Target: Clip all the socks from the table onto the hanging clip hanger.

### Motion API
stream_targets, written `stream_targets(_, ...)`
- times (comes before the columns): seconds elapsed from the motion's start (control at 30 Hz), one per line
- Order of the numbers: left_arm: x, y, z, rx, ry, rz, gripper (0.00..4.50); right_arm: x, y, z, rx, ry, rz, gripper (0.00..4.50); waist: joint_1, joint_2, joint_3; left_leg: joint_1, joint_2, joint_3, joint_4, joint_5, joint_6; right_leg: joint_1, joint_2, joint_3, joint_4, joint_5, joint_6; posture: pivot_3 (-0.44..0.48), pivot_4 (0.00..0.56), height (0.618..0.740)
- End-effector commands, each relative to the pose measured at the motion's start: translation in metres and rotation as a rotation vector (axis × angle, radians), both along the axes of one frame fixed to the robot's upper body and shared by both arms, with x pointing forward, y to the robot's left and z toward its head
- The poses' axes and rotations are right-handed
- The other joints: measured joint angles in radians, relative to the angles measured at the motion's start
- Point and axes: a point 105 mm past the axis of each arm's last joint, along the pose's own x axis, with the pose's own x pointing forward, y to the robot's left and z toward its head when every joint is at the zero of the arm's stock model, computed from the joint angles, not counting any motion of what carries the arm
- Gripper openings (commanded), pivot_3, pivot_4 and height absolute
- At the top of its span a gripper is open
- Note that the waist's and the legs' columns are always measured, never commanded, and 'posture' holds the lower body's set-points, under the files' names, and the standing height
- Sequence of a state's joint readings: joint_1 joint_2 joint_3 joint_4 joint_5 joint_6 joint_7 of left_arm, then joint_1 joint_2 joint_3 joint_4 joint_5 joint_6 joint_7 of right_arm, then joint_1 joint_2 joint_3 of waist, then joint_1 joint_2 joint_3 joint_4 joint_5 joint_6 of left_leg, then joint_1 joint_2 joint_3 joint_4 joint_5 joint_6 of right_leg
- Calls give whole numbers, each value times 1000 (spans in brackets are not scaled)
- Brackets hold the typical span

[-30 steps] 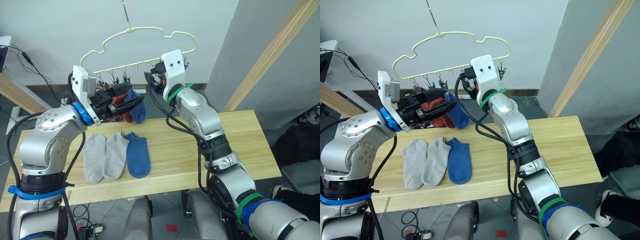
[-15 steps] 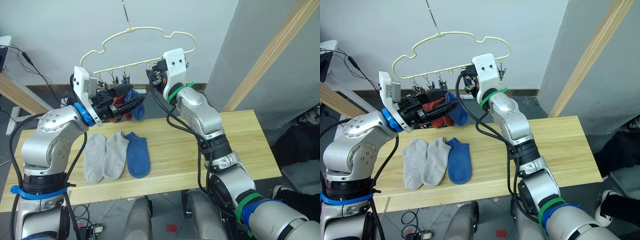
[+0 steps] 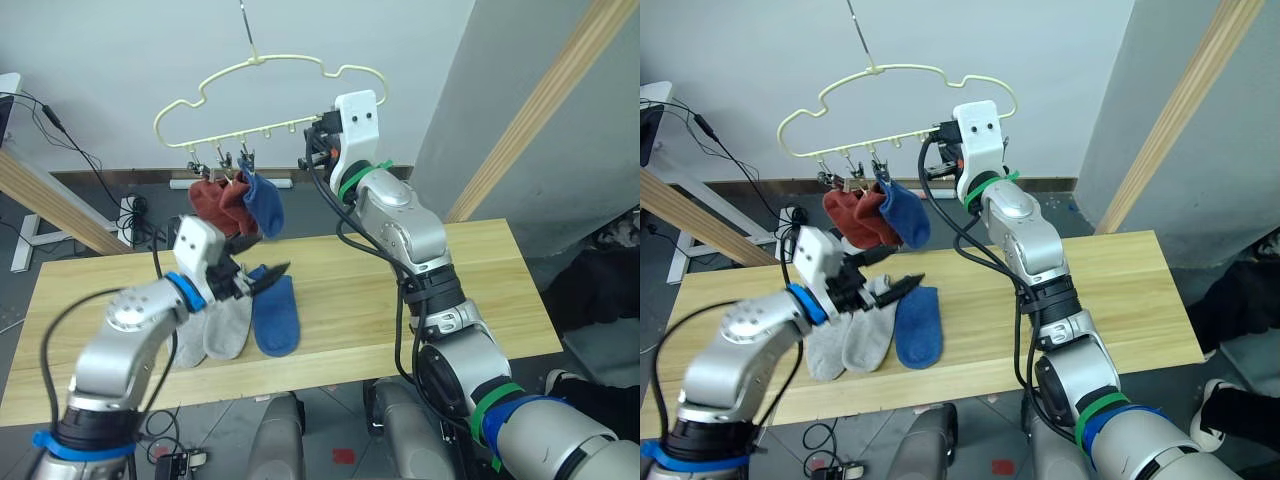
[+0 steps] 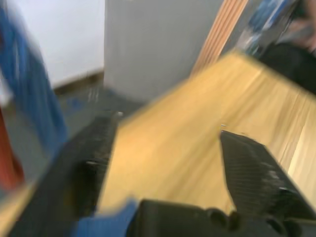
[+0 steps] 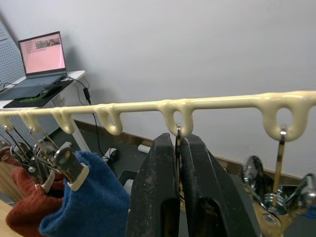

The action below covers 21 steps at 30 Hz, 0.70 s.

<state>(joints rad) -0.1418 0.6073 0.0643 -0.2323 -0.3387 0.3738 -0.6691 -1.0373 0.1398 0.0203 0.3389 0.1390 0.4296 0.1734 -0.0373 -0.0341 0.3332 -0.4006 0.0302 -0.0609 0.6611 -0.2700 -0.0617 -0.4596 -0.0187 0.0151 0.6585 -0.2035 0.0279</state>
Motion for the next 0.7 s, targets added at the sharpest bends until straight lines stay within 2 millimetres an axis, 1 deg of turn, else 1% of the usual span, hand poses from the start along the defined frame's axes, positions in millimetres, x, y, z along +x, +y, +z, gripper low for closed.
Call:
stream_targets(0.03,9,6,-23,49,-2,90,4462,-8,8,18,25,-40,39,0,2,0,0,0,0,0,0,0,0,0,0,0,0,0,0,-26,331,740)
stream_targets(0.1,16,4,-42,46,41,119,4462,-8,8,18,22,-39,40,0,3,1,0,0,0,0,0,0,0,0,0,0,0,0,0,-34,337,740)
stream_targets(0.13,18,3,-48,49,51,121,4462,-9,8,18,21,-39,41,0,4,1,0,0,0,0,1,0,0,0,0,0,0,0,0,-40,339,740)
stream_targets(0.23,31,4,-72,47,122,189,4462,-10,8,16,13,-34,43,0,3,1,1,0,0,0,1,0,0,0,0,0,0,0,0,-50,343,740)
stream_targets(0.3,37,5,-84,63,161,223,4462,-10,8,15,9,-29,44,0,2,1,1,0,0,0,1,0,0,0,0,0,1,0,0,-54,349,740)
stream_targets(0.43,41,7,-103,128,205,253,4462,-11,8,12,5,-20,45,0,-5,1,1,0,0,0,0,0,0,0,0,0,1,0,0,-64,354,740)
stream_targets(0.53,38,6,-112,146,237,243,3902,-11,7,11,4,-18,44,0,-12,1,1,1,0,0,1,0,0,0,0,0,3,0,0,-70,354,740)
stream_targets(0.7,31,8,-117,137,263,242,2492,-11,6,12,2,-18,39,0,-17,1,1,2,0,0,1,0,0,1,0,0,3,0,0,-73,354,740)
